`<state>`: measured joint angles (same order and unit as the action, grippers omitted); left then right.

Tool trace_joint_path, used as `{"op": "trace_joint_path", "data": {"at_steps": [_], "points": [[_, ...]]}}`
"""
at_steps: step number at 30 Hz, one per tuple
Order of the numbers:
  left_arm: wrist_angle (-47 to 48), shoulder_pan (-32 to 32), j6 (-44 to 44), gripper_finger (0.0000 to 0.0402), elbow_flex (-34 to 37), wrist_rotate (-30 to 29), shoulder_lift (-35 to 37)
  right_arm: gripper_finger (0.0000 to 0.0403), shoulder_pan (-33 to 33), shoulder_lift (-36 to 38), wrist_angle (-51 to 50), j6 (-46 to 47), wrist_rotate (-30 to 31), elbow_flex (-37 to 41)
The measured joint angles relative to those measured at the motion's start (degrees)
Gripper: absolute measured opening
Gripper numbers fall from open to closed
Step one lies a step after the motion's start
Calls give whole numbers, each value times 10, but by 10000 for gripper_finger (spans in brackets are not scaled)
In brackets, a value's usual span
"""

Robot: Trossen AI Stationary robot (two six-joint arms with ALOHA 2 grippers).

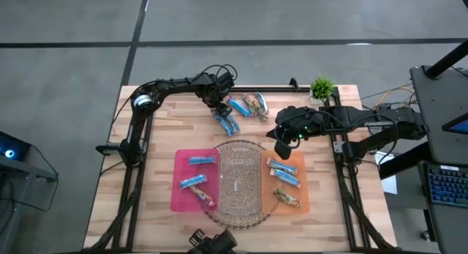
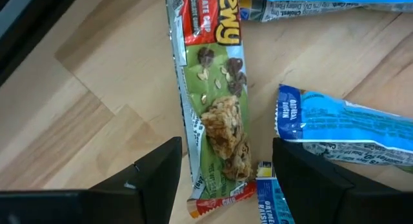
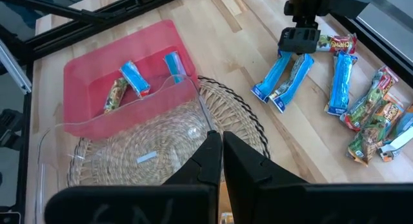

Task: Pick and place Granola Bars by type
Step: Put the red granola bar into the pink bin

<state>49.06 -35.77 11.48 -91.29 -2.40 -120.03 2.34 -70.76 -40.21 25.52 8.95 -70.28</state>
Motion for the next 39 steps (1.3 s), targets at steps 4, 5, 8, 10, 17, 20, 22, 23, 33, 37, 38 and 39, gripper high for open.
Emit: {"op": "trace_joint_path", "data": {"at_steps": [4, 5, 8, 10, 17, 20, 22, 23, 33, 37, 38, 39], "points": [[0, 0, 1, 224, 9, 12, 0, 8, 0, 0, 0, 0, 0, 0], [0, 0, 1, 224, 12, 13, 0, 8, 0, 0, 0, 0, 0, 0], [-2, 0, 1, 223, 22, 16, 1, 8, 0, 0, 0, 0, 0, 0], [-2, 0, 2, 219, 27, 17, 2, 8, 0, 0, 0, -1, 0, 0], [-4, 0, 3, 186, 30, 17, 2, 9, 0, 0, 0, -2, 0, 0], [-3, 0, 4, 166, 29, 18, 2, 8, 0, 0, 0, 0, 0, 0], [-2, -1, 5, 150, 29, 18, 2, 8, 0, 0, 0, 0, 0, 0], [-2, -1, 5, 142, 29, 18, 2, 8, 0, 0, 0, 0, -1, 0], [0, -1, 6, 101, 29, 23, 2, 8, 0, 0, 0, 9, -2, 0], [-1, -1, 6, 100, 29, 24, 1, 8, 0, 0, 0, 9, -2, 0], [-1, -1, 6, 99, 29, 24, 1, 8, 0, 0, 0, 9, -2, 0], [-1, -1, 6, 98, 29, 25, 1, 9, 0, 0, 0, 9, -2, 0]]}}
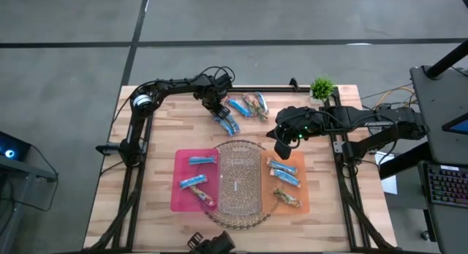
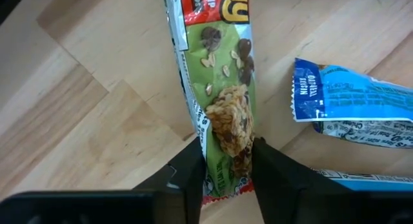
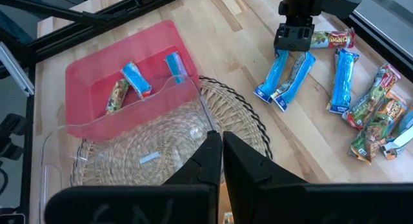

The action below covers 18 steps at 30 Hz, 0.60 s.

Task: Pick and place Granola Bars by type
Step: Put the red granola bar into the pink bin

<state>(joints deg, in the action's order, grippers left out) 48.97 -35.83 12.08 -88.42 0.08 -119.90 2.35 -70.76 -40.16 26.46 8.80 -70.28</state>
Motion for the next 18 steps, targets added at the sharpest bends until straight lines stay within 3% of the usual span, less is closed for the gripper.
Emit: {"op": "trace_joint_path", "data": {"at_steps": [18], "points": [[16, 2, -3, 76, -24, 9, 1, 8, 0, 0, 0, 0, 0, 0]]}}
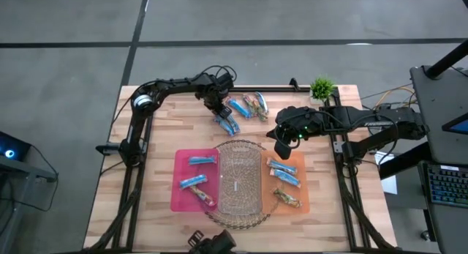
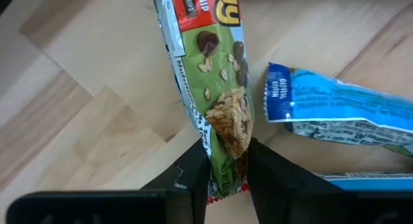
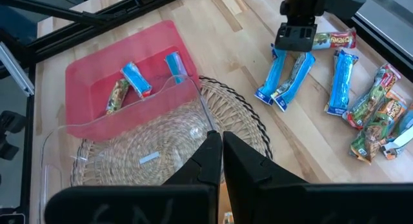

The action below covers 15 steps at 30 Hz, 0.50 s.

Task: Pick and place Granola Bars by type
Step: Put the red granola bar into the pink bin

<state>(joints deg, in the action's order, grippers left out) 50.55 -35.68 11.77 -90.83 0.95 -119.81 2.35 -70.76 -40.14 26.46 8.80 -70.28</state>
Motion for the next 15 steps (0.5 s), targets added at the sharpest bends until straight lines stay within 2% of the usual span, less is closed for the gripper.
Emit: {"op": "trace_joint_path", "data": {"at_steps": [6, 15], "points": [[13, 0, -1, 76, -10, -2, 11, 8, 0, 0, 0, 0, 0, 0], [66, 1, -6, 76, -12, 0, 63, 8, 0, 0, 0, -3, 0, 0]]}}
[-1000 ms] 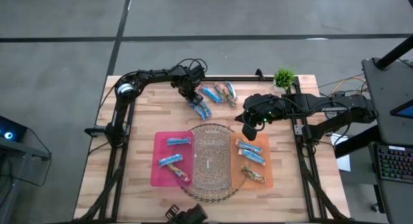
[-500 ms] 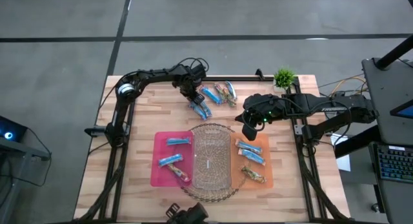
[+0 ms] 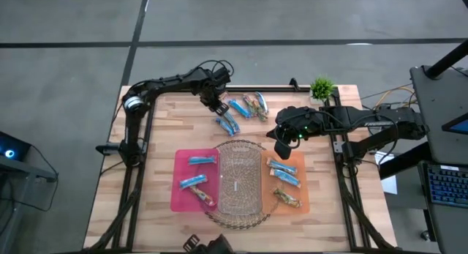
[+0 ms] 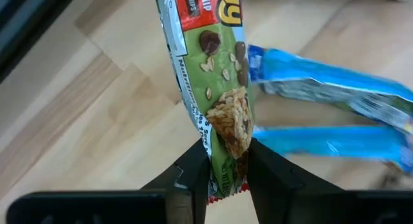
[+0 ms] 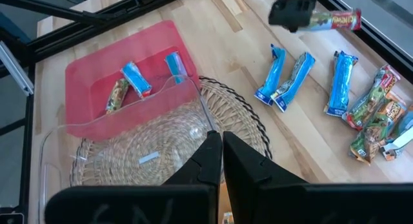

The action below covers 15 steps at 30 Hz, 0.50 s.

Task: Pick and place Granola Bars by type
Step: Put the red granola bar into the pink bin

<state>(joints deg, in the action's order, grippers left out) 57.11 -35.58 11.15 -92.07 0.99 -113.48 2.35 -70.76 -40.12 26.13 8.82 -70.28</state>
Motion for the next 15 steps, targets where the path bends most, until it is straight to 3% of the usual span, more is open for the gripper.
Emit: {"op": "trace_joint_path", "data": {"at_steps": [15], "points": [[84, 47, -3, 76, 1, 17, 167, 8, 0, 0, 1, -15, 1, 0]]}}
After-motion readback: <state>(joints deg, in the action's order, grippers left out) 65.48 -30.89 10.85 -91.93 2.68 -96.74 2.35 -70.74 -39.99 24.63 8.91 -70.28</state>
